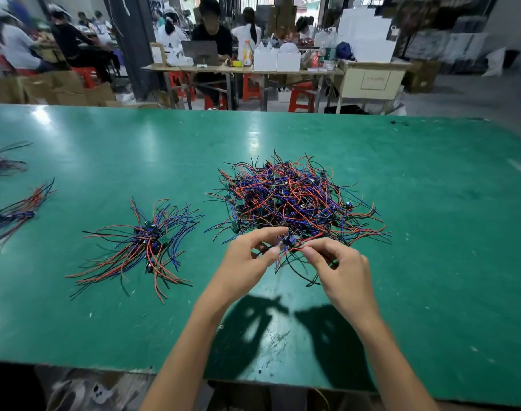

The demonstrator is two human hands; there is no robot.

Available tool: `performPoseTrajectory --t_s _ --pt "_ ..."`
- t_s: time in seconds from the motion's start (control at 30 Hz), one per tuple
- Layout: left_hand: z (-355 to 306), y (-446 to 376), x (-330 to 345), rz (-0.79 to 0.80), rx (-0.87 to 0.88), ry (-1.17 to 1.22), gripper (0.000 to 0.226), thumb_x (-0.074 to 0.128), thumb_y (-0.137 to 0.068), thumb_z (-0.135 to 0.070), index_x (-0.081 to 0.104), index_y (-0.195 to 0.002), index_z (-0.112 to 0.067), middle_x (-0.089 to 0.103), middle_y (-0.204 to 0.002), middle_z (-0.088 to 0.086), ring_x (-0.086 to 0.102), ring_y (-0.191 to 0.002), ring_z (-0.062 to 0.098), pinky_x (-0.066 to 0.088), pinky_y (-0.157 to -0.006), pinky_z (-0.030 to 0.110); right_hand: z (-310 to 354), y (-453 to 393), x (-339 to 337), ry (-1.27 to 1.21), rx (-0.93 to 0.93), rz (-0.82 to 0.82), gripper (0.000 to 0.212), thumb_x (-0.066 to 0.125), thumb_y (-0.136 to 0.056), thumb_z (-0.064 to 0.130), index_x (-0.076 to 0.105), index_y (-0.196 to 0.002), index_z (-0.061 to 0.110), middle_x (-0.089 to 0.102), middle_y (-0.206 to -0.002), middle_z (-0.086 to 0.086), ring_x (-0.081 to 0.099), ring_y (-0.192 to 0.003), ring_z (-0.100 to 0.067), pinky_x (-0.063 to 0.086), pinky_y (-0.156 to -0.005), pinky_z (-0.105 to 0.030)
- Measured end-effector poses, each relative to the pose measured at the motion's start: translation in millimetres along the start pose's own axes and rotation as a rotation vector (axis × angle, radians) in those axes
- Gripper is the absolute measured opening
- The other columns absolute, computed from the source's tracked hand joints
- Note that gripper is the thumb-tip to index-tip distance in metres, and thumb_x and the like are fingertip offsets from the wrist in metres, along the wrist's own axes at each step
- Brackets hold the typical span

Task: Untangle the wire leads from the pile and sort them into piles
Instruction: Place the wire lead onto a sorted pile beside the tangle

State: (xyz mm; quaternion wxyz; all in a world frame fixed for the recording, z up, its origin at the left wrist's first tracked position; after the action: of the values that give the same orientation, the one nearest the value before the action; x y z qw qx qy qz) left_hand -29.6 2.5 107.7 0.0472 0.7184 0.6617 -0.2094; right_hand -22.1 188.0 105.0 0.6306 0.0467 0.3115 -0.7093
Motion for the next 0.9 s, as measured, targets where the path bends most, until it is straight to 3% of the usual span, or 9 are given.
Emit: performPoseTrajectory --t_s 0.1,0.17,0.27,0.37,0.47,0.57,0.63,0.73,0.9 --pt "-1 3 -2 -0.014 0.042 -0.129 0.022 0.067 -0.096 -0.017 0.074 -0.114 -0.029 0.066 -0.106 -0.007 0.055 -0.085 0.008 0.043 -0.074 0.020 9 -1 -5 0.068 -0.135 0.010 0.010 0.078 -0.088 0.018 0.077 -0.088 0.028 0.071 -0.086 0.016 0.063 -0.087 -0.011 0.050 -0.082 -0.035" --pt "-1 3 -5 0.002 0.060 -0.173 0.015 0.071 -0.093 -0.025 0.074 -0.106 -0.031 0.060 -0.111 -0.006 0.056 -0.100 0.005 0.042 -0.082 0.018 13 -3 -11 0.134 -0.193 -0.024 0.014 0.079 -0.086 0.015 0.077 -0.088 0.028 0.070 -0.085 0.015 0.061 -0.088 -0.015 0.049 -0.083 -0.043" --pt "-2 5 -8 -0.019 0.118 -0.201 0.008 0.077 -0.088 -0.026 0.077 -0.096 -0.026 0.061 -0.115 -0.008 0.055 -0.114 0.000 0.037 -0.093 0.010 15 -7 -19 0.250 -0.237 -0.083 0.017 0.081 -0.085 0.016 0.077 -0.089 0.032 0.069 -0.086 0.015 0.057 -0.088 -0.015 0.044 -0.082 -0.043" --pt "-2 6 -7 -0.073 0.133 -0.141 0.006 0.078 -0.088 -0.023 0.074 -0.091 -0.021 0.072 -0.099 -0.011 0.065 -0.100 0.000 0.042 -0.090 0.010 20 -5 -20 0.341 -0.293 -0.153 0.011 0.079 -0.087 0.028 0.076 -0.094 0.036 0.067 -0.093 0.017 0.057 -0.094 -0.014 0.033 -0.083 -0.032" --pt "2 7 1 -0.093 0.096 0.019 0.004 0.075 -0.091 -0.014 0.071 -0.092 -0.016 0.074 -0.084 -0.007 0.070 -0.082 0.006 0.052 -0.081 0.017 22 6 -23 0.367 -0.271 -0.346 0.013 0.078 -0.088 0.040 0.075 -0.100 0.036 0.065 -0.106 0.015 0.054 -0.106 -0.014 0.030 -0.088 -0.029" --pt "9 9 4 -0.165 0.067 0.101 0.005 0.070 -0.094 -0.010 0.069 -0.093 -0.014 0.073 -0.076 -0.001 0.071 -0.073 0.017 0.057 -0.077 0.027 20 30 -14 0.360 -0.270 -0.467 0.012 0.072 -0.088 0.045 0.073 -0.092 0.034 0.063 -0.099 0.015 0.053 -0.099 -0.012 0.030 -0.084 -0.027" --pt "14 11 5 -0.199 0.039 0.125 0.003 0.069 -0.095 -0.011 0.069 -0.094 -0.014 0.072 -0.075 0.001 0.071 -0.071 0.018 0.057 -0.076 0.027 6 38 3 0.236 -0.174 -0.300 0.021 0.062 -0.094 0.049 0.072 -0.088 0.032 0.067 -0.090 0.020 0.056 -0.091 -0.006 0.037 -0.080 -0.024" --pt "17 12 8 -0.186 0.018 0.135 0.002 0.069 -0.095 -0.012 0.070 -0.096 -0.012 0.071 -0.076 0.002 0.069 -0.065 0.016 0.055 -0.071 0.025 -19 34 27 -0.071 0.126 -0.011 0.029 0.053 -0.101 0.049 0.075 -0.096 0.032 0.073 -0.095 0.021 0.062 -0.094 0.000 0.046 -0.084 -0.020" --pt "19 13 10 -0.163 -0.006 0.082 0.007 0.068 -0.096 -0.017 0.075 -0.096 -0.019 0.071 -0.075 0.003 0.060 -0.057 0.008 0.053 -0.063 0.025 -29 18 45 -0.746 0.528 0.067 0.027 0.054 -0.102 0.035 0.073 -0.110 0.019 0.078 -0.103 -0.001 0.067 -0.083 -0.008 0.054 -0.066 -0.019"
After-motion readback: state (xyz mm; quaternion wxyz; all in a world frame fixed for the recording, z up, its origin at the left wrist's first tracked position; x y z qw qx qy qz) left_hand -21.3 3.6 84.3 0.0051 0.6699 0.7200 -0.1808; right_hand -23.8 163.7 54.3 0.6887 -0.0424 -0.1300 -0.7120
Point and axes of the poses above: each hand's wrist, its own y-axis away from the middle knuckle, its own x-axis out of the palm, z = x × y, the point moved 6 cm from there along -y, towards the middle knuckle
